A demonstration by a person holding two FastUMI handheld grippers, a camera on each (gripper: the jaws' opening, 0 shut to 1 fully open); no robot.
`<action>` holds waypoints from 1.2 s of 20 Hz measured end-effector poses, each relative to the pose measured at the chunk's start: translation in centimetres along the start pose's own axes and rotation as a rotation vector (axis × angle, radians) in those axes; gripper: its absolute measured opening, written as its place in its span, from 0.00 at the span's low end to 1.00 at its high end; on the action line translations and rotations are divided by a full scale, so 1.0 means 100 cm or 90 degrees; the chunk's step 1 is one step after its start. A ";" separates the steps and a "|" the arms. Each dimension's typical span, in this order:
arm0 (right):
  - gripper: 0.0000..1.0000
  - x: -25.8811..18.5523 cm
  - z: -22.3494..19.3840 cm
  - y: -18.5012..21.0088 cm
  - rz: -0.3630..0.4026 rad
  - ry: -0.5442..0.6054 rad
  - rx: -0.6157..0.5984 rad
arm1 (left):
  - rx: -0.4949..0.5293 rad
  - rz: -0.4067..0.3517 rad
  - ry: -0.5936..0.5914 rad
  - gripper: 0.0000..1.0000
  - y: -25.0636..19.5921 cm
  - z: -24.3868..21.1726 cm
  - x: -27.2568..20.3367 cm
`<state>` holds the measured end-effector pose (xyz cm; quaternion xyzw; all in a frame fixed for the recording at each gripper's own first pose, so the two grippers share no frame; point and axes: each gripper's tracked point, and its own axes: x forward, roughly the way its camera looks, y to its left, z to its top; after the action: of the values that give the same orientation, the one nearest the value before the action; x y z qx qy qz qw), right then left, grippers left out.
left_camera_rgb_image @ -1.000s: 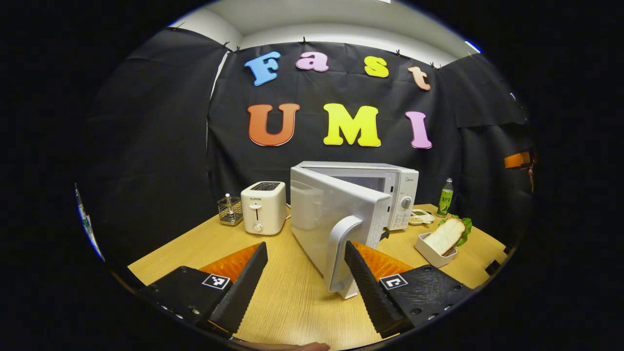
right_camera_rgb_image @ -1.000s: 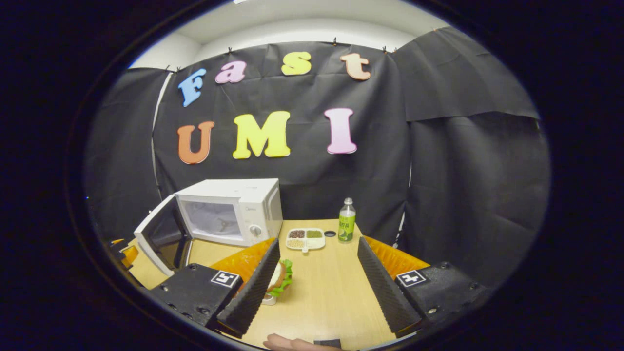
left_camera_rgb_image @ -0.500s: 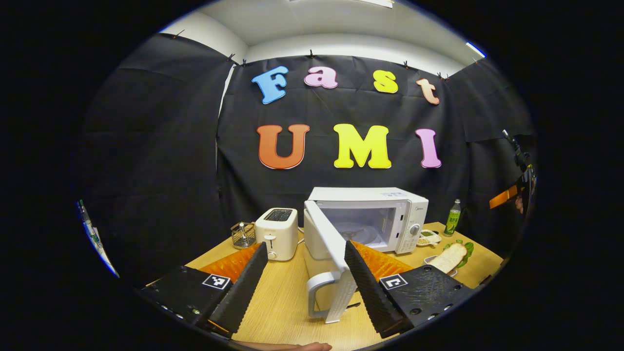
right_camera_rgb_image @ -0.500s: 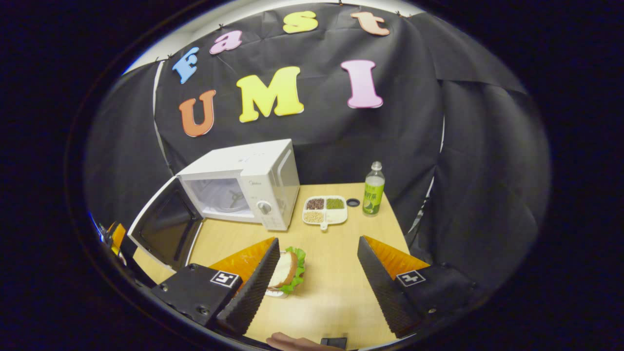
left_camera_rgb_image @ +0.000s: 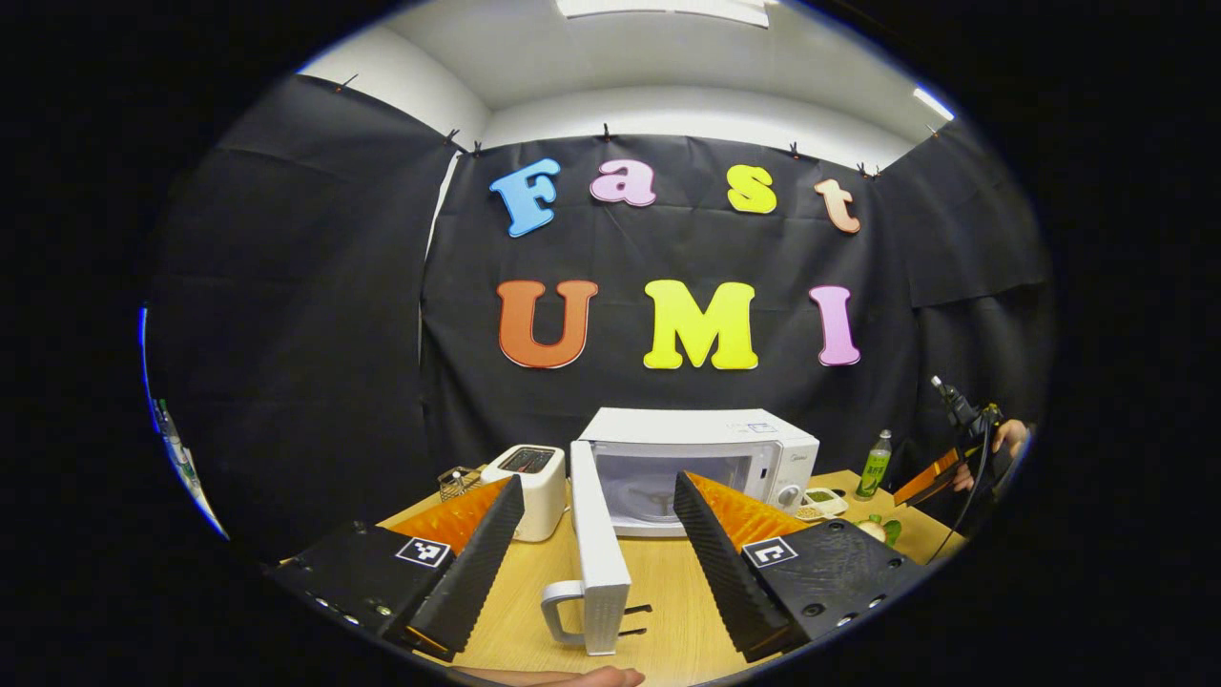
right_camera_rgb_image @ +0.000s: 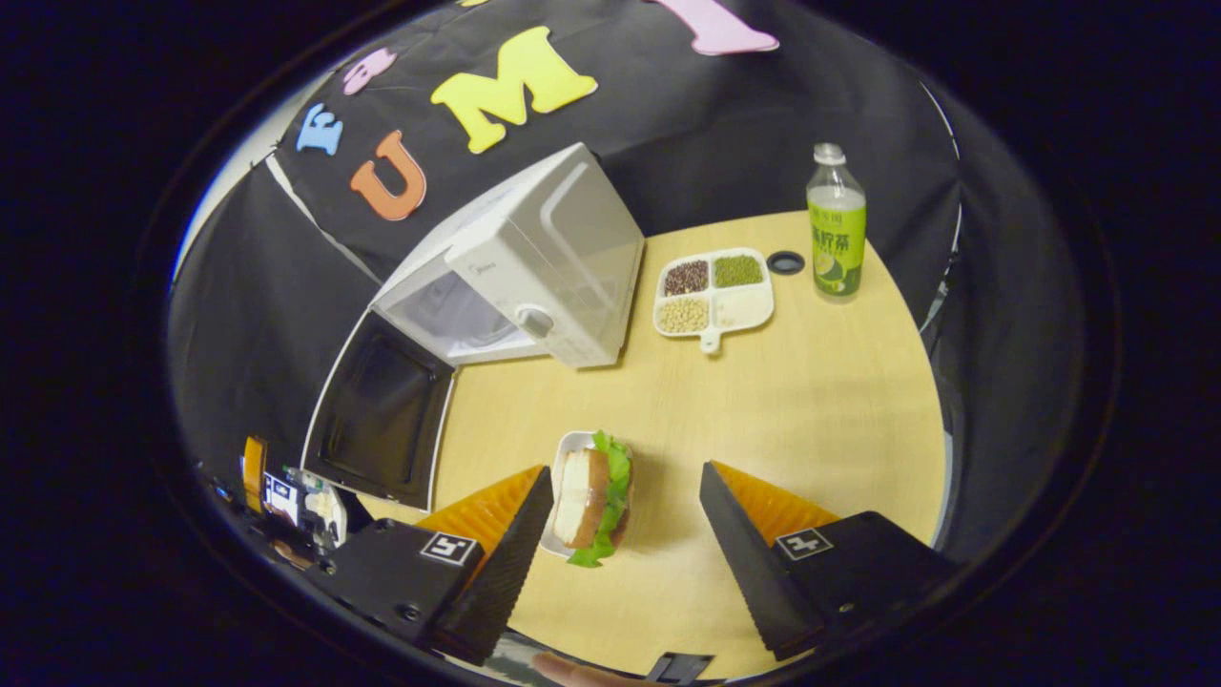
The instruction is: Open the microwave oven with the left hand, put the food in, and close the microwave oven.
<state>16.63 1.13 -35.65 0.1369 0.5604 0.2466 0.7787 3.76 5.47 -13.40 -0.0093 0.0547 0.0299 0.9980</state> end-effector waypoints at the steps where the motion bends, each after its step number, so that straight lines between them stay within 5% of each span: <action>1: 0.86 0.008 -0.008 0.001 0.029 0.026 0.018 | 0.001 -0.001 -0.003 0.84 -0.004 0.005 0.000; 2: 0.97 0.016 -0.011 0.001 0.054 0.046 0.036 | 0.007 0.000 -0.007 0.95 -0.006 0.008 0.000; 3: 0.86 0.024 -0.014 0.001 0.073 0.063 0.050 | 0.015 0.003 -0.012 0.95 -0.008 0.010 0.000; 4: 0.96 0.032 -0.016 0.000 0.090 0.075 0.065 | 0.022 0.008 -0.015 0.84 -0.008 0.012 0.000; 5: 0.84 0.039 -0.020 0.001 0.110 0.092 0.080 | 0.028 0.009 -0.015 0.95 -0.010 0.011 0.000; 6: 0.84 0.046 -0.023 0.001 0.126 0.101 0.096 | 0.028 0.006 -0.012 0.95 -0.012 0.010 -0.001; 7: 0.93 0.050 -0.028 0.002 0.145 0.115 0.109 | 0.023 0.003 -0.011 0.95 -0.013 0.010 -0.005; 8: 0.90 0.052 -0.033 0.009 0.174 0.129 0.133 | 0.018 -0.003 -0.013 0.95 -0.015 0.011 -0.006; 10: 0.40 0.051 -0.031 0.012 0.169 0.116 0.148 | 0.016 -0.007 -0.008 0.95 -0.015 0.008 -0.010; 11: 0.27 0.047 -0.032 0.013 0.161 0.107 0.129 | 0.019 -0.003 -0.005 0.95 -0.010 0.007 -0.010; 12: 0.36 0.044 -0.031 0.017 0.151 0.093 0.112 | 0.020 0.003 -0.004 0.95 -0.006 0.005 -0.011; 13: 0.27 0.038 -0.030 0.025 0.147 0.084 0.088 | 0.018 0.010 -0.005 0.84 -0.001 0.005 -0.011; 15: 0.26 0.020 -0.028 0.043 0.142 0.064 0.046 | 0.004 0.007 -0.008 0.84 0.002 0.004 -0.012; 16: 0.35 0.012 -0.027 0.054 0.147 0.054 0.027 | -0.001 0.001 -0.007 0.84 0.004 0.001 -0.014; 18: 0.27 -0.002 -0.029 0.077 0.150 0.039 -0.011 | -0.006 0.004 -0.005 0.84 0.014 -0.004 -0.016; 19: 0.35 -0.007 -0.028 0.085 0.145 0.022 -0.033 | -0.007 0.008 -0.005 0.84 0.021 -0.005 -0.016; 21: 0.34 -0.013 -0.025 0.104 0.127 -0.020 -0.095 | -0.013 0.022 -0.006 0.83 0.035 -0.008 -0.020; 22: 0.34 -0.014 -0.025 0.114 0.120 -0.034 -0.130 | -0.017 0.030 -0.010 0.95 0.042 -0.007 -0.022; 24: 0.34 -0.017 -0.029 0.137 0.098 -0.063 -0.198 | -0.023 0.046 -0.021 0.95 0.057 -0.005 -0.028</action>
<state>10.37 11.53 -28.54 0.0694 0.4643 0.3822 0.7959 0.60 10.99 -13.70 -0.0248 0.0379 0.0671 0.9967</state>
